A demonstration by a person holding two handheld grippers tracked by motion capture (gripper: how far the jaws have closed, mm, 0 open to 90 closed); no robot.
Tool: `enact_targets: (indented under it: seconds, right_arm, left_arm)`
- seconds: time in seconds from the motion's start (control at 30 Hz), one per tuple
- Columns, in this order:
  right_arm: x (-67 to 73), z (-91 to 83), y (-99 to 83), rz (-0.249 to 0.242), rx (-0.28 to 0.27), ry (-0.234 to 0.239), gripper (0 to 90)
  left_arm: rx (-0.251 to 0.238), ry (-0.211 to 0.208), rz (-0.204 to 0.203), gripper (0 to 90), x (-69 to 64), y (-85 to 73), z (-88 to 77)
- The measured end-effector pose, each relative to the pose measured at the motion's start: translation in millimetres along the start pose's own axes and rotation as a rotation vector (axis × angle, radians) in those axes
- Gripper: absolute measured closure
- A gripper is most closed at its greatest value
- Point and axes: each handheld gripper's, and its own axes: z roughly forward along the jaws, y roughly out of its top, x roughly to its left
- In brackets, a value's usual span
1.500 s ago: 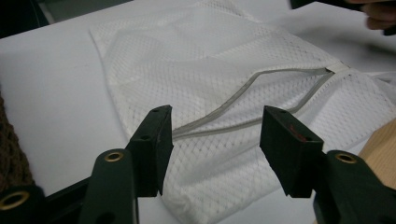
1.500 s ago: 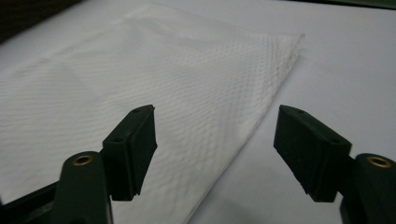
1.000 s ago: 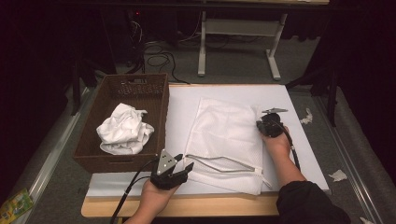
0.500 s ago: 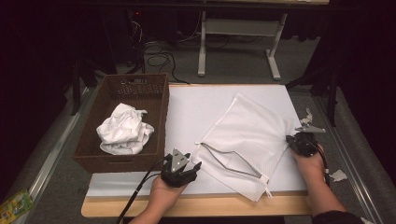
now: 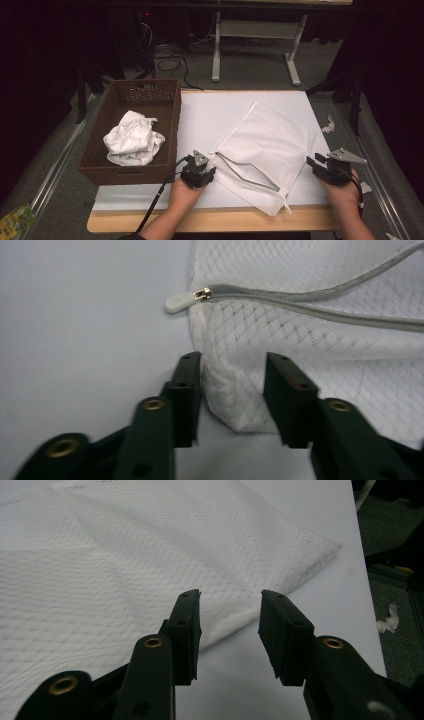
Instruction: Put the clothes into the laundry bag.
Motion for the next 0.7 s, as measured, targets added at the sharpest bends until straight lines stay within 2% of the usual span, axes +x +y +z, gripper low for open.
enact_targets:
  seconds: [0.07, 0.1, 0.23, 0.27, 0.33, 0.4, 0.5, 0.57, 0.63, 0.7]
  right_arm:
    - [3.8, -5.2, 0.5, 0.012, -0.013, 0.011, 57.8]
    - [5.9, -7.8, 0.8, 0.018, -0.020, 0.019, 56.3]
    - [16.1, -16.2, 0.9, 0.024, -0.041, 0.041, 48.3]
    - [19.4, -18.4, 0.7, 0.035, -0.042, 0.051, 46.7]
    - [26.0, -22.6, 0.6, 0.042, -0.054, 0.075, 45.2]
    - [33.5, -26.4, 1.3, 0.039, -0.067, 0.095, 43.0]
    - [46.3, -29.1, 2.8, 0.031, -0.076, 0.117, 40.2]
    - [54.1, -29.2, 4.1, 0.023, -0.081, 0.143, 38.4]
    - [61.8, -27.6, 5.3, 0.007, -0.080, 0.163, 36.6]
    - [69.4, -24.5, 6.3, -0.027, -0.069, 0.172, 34.3]
  left_arm:
    - [-0.002, 0.017, 0.014, 83.1, 0.7, -0.5, -0.4]
    - [-0.001, 0.031, 0.021, 87.2, 1.4, -0.4, -0.6]
    - [0.003, 0.146, 0.035, 88.4, 7.2, 1.3, -2.8]
    - [-0.013, 0.154, 0.034, 88.2, 8.5, 1.2, -4.6]
    - [-0.034, 0.137, 0.021, 86.3, 9.0, 0.8, -9.8]
    - [-0.066, 0.124, 0.032, 78.7, 5.6, 0.7, -15.1]
    - [-0.106, 0.072, 0.032, 62.2, 1.9, 1.1, -21.5]
    - [-0.137, 0.045, 0.045, 54.4, -1.1, 0.1, -24.5]
    - [-0.150, 0.024, 0.058, 46.6, -4.2, -0.6, -25.0]
    - [-0.142, -0.002, 0.060, 36.4, -5.9, -0.9, -23.5]
